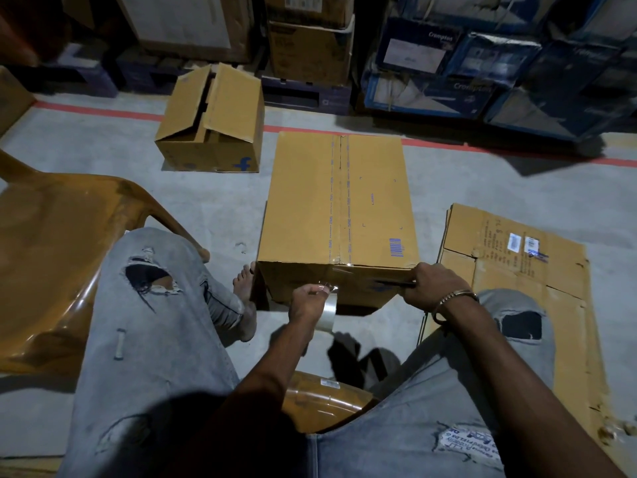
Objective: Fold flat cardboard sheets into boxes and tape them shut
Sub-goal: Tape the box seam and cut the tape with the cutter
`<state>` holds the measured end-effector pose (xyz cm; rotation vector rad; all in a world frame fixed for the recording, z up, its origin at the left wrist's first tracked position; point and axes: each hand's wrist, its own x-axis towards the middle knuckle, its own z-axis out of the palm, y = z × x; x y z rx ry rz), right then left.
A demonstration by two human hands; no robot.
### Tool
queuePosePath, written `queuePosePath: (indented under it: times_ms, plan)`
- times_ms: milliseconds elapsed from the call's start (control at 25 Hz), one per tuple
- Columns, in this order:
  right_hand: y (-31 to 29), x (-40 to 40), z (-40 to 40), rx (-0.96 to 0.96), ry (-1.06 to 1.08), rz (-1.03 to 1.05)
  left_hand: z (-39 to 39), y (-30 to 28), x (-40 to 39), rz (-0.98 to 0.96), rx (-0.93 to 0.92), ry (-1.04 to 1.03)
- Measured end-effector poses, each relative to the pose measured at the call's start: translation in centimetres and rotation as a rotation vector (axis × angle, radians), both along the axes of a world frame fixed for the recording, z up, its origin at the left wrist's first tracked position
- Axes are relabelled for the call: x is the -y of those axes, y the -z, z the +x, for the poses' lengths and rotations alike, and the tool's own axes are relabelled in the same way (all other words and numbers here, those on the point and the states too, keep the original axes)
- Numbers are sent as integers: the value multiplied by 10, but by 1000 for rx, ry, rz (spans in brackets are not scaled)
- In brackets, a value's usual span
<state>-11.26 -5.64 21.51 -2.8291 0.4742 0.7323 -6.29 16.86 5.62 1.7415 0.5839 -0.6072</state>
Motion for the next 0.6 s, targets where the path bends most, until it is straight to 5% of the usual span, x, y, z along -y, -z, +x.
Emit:
queuePosePath:
  times_ms: [120, 320, 440, 600]
  plan:
    - [-5, -5, 15, 135, 67, 489, -1, 3, -1, 1, 17, 0]
    - [3, -20, 54, 223, 586, 1170, 0, 4, -3, 14, 37, -9]
    - [20, -24, 64, 263, 687, 1200, 2, 5, -5, 17, 45, -25]
    - [48, -37, 68, 336, 551, 900, 0, 5, -8, 7, 40, -28]
